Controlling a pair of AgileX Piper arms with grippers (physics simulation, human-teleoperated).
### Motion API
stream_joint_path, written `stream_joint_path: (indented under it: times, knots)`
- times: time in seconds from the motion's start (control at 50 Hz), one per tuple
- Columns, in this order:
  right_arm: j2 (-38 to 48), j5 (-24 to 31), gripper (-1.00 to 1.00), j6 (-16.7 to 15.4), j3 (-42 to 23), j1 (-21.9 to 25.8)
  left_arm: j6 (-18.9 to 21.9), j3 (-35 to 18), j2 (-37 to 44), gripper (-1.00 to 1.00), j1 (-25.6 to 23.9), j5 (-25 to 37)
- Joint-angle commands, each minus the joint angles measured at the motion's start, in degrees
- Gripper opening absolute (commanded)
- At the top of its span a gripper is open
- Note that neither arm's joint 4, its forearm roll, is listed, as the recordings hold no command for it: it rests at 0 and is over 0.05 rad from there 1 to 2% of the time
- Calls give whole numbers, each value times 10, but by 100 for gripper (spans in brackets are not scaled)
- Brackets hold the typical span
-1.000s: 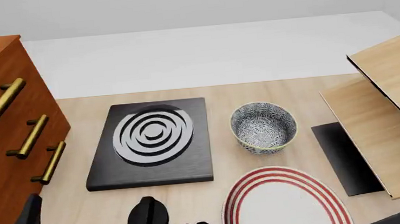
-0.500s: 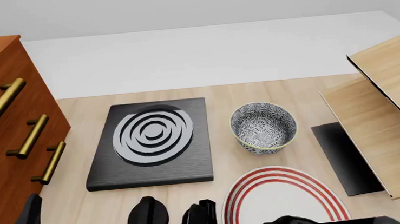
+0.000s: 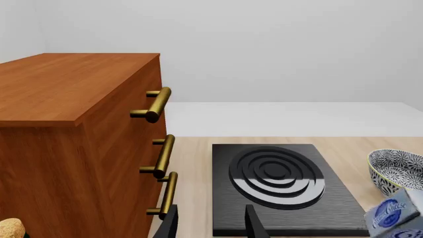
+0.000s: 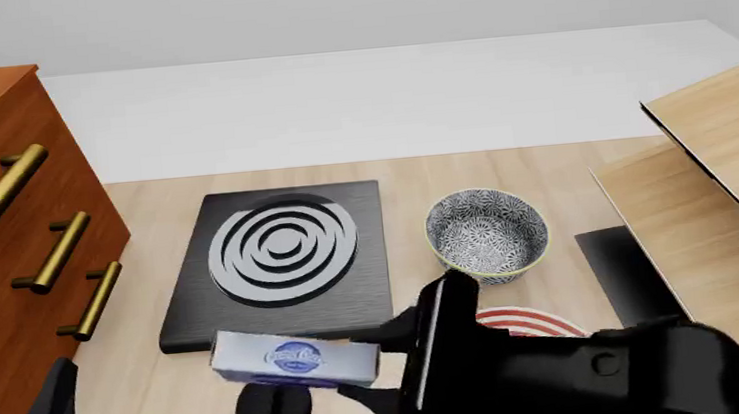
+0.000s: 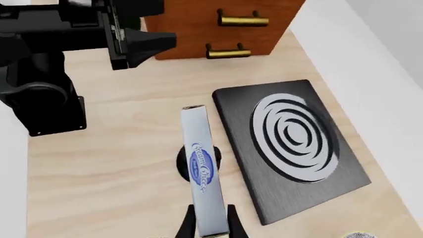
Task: Pick up the cream cheese and put it in the bowl.
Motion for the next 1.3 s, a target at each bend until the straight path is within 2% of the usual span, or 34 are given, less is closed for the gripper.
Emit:
stream_joint_path:
  times: [0.02, 0.26, 0.42, 0.5, 0.76, 0.9, 1.06, 1.12, 1.3]
  knots:
    - [-70, 64, -100, 1, -31, -57, 0, 0, 0, 100, 0, 0]
    - [-91, 138, -100, -5, -62, -163, 0, 0, 0, 100, 0, 0]
    - [-101, 194, -100, 12, -111, -238, 0, 0, 0, 100, 0, 0]
    - [-91, 214, -100, 5, -124, -270, 0, 0, 0, 100, 0, 0]
    - [-64, 273, -100, 0, -162, -331, 0, 0, 0, 100, 0, 0]
    - [-48, 290, -100, 9, -168, -358, 0, 0, 0, 100, 0, 0]
    - [-22, 301, -100, 5, -169, -400, 0, 0, 0, 100, 0, 0]
    - [-13, 304, -100, 17, -177, -409, 0, 0, 0, 100, 0, 0]
    - [19, 288, -100, 26, -174, -441, 0, 0, 0, 100, 0, 0]
